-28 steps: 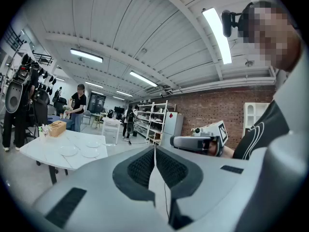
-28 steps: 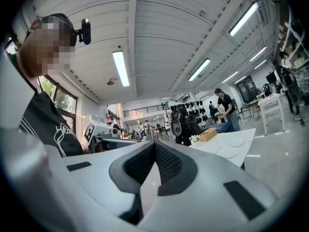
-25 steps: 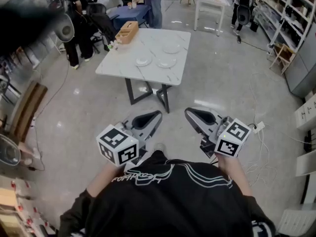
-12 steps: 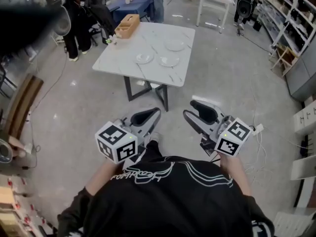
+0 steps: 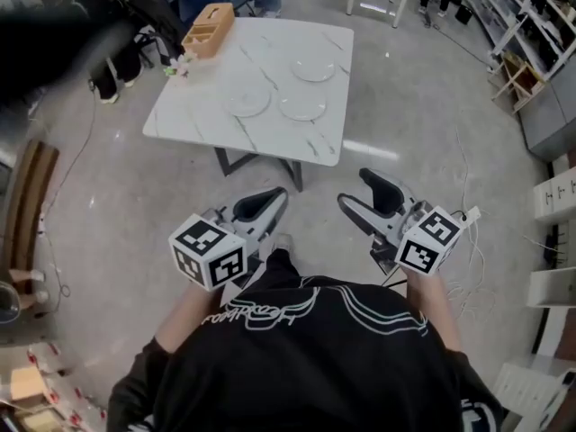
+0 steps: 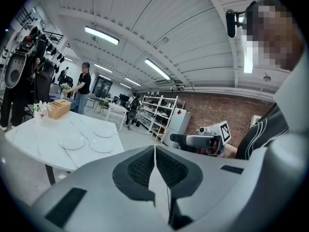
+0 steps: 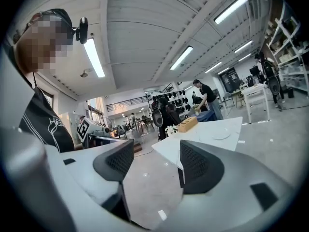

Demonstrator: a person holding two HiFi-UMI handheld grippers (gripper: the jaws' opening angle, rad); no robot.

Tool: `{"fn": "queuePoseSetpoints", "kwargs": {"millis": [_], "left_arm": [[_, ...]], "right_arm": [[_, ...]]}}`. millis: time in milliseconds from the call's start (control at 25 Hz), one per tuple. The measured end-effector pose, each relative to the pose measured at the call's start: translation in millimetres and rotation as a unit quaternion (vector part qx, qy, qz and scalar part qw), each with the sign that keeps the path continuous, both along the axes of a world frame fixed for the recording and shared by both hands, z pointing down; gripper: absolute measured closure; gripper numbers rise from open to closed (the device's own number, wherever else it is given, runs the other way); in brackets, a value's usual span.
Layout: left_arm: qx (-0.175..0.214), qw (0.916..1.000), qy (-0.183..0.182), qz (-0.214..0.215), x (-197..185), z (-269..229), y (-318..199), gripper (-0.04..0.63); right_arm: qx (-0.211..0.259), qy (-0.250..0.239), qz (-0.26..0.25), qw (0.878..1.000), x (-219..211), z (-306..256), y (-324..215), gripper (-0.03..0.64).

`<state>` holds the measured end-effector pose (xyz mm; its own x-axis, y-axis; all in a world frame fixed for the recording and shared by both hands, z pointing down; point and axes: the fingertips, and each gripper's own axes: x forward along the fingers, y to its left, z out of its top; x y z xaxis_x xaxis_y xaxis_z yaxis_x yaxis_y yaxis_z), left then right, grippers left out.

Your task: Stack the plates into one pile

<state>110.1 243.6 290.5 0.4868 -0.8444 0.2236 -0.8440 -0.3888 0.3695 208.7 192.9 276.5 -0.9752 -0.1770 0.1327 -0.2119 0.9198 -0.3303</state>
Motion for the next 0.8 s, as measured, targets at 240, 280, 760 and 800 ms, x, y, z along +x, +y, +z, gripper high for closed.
{"fn": "queuePoseSetpoints", "kwargs": {"millis": [240,280,760,800], "left_arm": [[-0.028,0.9993,0.017,0.017,-55,26,-62,0.565],[-0.03,0.9992,0.019,0.018,-64,28,-71,0.565],[-0.049,0.9983,0.006,0.032,-155,45,-173,0.565],[-0.05,0.9982,0.002,0.034,-160,47,-181,0.565]], "right_arm": [[-0.016,0.034,0.02,0.999,-50,28,-62,0.314],[-0.019,0.035,0.022,0.999,-59,29,-71,0.314],[-0.045,0.041,0.056,0.997,-133,46,-169,0.313],[-0.046,0.043,0.059,0.996,-137,48,-176,0.313]]}}
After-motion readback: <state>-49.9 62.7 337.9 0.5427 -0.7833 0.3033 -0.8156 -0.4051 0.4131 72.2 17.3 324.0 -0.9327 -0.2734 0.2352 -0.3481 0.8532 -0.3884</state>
